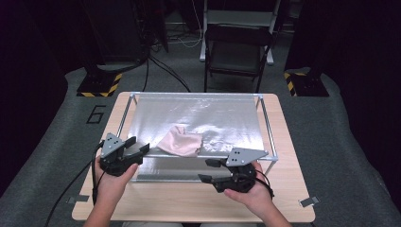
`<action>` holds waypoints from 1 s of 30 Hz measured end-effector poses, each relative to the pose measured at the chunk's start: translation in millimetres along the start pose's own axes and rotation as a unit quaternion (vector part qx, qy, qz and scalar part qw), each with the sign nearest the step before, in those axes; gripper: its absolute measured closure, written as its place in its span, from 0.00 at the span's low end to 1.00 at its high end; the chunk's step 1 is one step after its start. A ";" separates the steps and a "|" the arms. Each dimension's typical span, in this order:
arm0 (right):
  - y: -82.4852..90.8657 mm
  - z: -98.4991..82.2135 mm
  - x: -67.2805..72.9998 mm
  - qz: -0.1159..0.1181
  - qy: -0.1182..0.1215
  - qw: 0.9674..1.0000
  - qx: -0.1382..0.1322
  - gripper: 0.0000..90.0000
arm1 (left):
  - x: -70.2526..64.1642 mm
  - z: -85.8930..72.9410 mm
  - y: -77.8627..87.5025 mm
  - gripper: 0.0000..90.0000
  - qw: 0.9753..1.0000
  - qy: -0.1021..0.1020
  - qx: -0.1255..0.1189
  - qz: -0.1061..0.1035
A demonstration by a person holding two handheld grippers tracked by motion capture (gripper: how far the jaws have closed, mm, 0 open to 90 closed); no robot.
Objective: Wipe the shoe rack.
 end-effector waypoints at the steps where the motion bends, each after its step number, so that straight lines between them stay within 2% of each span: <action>1: 1.1 4.5 -0.7 -0.006 0.003 1.000 0.002 0.51 | -0.1 0.0 -0.1 0.45 1.000 0.000 0.000 0.000; 6: -1.1 20.2 -9.0 -0.023 0.015 1.000 0.001 0.51 | 1.9 -1.4 -0.5 0.45 1.000 0.004 -0.005 -0.008; 10: -8.4 29.5 -16.7 -0.033 0.020 0.999 0.009 0.52 | 1.3 -1.7 -1.0 0.46 1.000 0.004 -0.007 -0.005; 12: -11.9 35.0 -21.1 -0.035 0.014 0.999 0.017 0.52 | 1.5 -1.7 -1.2 0.46 1.000 0.004 -0.007 -0.005; 17: -17.4 50.5 -29.8 -0.041 0.001 0.999 0.013 0.51 | 1.6 -1.8 -1.3 0.47 1.000 0.003 -0.008 -0.006; 21: -28.0 62.0 -35.3 -0.049 0.011 0.998 0.022 0.50 | 1.3 -1.9 -1.3 0.47 1.000 0.001 -0.009 -0.004; 24: -36.7 67.4 -39.0 -0.051 0.018 0.998 0.029 0.52 | 1.4 -2.1 -1.1 0.47 1.000 0.000 -0.009 -0.004; 27: -45.6 71.8 -43.0 -0.041 0.022 0.998 0.036 0.53 | 1.3 -2.3 -1.0 0.47 1.000 0.001 -0.009 -0.004; 30: -54.4 74.7 -48.9 -0.041 0.024 0.997 0.053 0.52 | 1.1 -2.7 -1.5 0.47 1.000 0.001 -0.013 -0.003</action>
Point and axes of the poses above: each handheld gripper's, and its own axes: y roughly backward along the jaws, z roughly out of its top, x roughly to its left, the point moved 2 cm from there along -y, roughly forward along the jaws, and after that the axes turned 6 degrees about x, right-handed, at the moved point
